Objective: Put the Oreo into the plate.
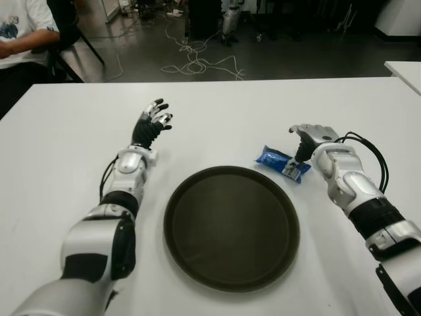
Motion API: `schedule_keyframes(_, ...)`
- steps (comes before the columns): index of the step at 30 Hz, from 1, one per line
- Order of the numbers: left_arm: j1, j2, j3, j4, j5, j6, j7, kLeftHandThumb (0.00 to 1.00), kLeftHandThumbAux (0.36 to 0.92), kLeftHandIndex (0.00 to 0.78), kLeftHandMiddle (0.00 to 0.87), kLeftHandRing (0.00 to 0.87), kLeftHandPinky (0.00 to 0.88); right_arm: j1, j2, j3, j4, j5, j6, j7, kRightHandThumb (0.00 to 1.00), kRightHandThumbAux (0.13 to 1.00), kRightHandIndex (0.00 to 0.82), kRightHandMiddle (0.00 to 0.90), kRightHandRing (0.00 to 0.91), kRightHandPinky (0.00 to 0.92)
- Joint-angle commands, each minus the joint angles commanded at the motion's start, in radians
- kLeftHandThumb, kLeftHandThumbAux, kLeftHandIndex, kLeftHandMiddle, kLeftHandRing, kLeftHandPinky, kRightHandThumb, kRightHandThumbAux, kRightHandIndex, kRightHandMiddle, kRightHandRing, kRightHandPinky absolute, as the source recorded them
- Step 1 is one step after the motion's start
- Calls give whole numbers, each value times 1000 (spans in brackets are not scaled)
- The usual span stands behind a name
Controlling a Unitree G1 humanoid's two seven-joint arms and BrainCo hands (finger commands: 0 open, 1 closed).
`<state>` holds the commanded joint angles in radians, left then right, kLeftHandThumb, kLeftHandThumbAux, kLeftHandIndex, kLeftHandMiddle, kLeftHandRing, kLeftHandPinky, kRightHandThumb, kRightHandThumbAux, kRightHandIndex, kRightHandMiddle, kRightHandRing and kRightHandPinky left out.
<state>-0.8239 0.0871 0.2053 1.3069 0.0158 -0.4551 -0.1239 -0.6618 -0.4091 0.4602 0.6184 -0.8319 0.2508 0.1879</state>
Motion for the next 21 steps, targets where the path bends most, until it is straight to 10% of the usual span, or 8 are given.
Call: schedule_keyframes(21, 0, -6, 2, 0, -4, -6, -1, 161, 628, 46, 140, 179, 265, -63, 19, -5, 197, 55, -91, -62, 0, 760, 107, 136, 148, 160)
